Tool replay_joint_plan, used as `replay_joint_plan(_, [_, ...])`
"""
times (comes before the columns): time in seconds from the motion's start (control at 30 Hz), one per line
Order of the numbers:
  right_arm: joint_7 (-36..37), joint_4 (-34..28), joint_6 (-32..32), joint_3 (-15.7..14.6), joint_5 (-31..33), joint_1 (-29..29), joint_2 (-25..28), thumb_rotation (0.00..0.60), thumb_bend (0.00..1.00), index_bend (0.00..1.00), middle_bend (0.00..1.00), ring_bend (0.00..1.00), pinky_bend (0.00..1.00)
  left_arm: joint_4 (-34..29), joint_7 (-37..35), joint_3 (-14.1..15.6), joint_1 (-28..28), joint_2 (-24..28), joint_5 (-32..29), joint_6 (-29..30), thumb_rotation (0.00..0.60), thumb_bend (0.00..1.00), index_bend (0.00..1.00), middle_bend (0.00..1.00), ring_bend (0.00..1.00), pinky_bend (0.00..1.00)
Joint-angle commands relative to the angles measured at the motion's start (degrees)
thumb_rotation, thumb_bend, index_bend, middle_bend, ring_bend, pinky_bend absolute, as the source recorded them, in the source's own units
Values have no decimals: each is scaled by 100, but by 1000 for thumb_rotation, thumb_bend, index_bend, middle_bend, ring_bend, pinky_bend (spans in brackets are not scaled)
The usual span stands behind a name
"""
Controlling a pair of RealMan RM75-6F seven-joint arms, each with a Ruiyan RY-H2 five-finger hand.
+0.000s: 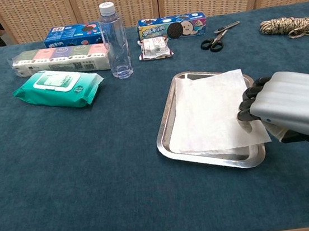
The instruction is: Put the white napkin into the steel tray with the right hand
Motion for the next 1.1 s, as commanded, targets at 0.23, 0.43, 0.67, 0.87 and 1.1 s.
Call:
replay_joint_plan(0.23, [-209,5,-112,-71,196,-39,-7,600,1000,401,369,239,221,11,-51,-1,3,18,-3,2,600,0,0,0,0,0])
replay_joint_plan(0.43, [-404,-195,-127,-148,350,-104,-19,600,1000,401,369,239,222,6,-35,-1,0,14,-2,-2,600,0,0,0,0,0])
replay_joint_plan(0.67, [-1024,-618,193,-144,620,-274,-302,600,1000,401,370,239,222,5,-57,0,3,24,-8,-3,600,0,0,0,0,0])
replay_joint_plan(0.87, [-1532,-727,456,-61,998,-372,-525,600,1000,401,370,239,222,39,-147,0,8,47,8,7,600,0,0,0,0,0])
replay_joint_plan(1.1, [-1469,-814,647,-21,878,-381,-627,600,1000,401,370,239,221,66,-229,-2,16,68,8,17,600,0,0,0,0,0])
